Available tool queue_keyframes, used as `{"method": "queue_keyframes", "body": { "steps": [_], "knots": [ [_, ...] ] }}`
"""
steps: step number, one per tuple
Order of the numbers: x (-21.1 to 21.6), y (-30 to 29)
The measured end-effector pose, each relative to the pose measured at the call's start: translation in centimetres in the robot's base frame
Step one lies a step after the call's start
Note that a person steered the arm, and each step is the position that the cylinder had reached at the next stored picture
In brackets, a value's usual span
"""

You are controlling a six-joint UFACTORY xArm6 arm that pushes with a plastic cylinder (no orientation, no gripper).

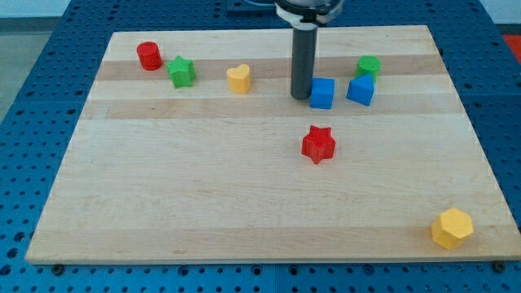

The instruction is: Move the blue cube closer to the blue triangle

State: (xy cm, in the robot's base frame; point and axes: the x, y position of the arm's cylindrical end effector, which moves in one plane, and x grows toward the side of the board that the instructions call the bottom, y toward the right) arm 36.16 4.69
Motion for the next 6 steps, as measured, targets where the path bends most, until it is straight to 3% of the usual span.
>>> {"method": "queue_keyframes", "body": {
  "steps": [1,2,6],
  "knots": [
    [0.6,-3.1],
    [0.6,2.3],
    [1.7,5.9]
  ]
}}
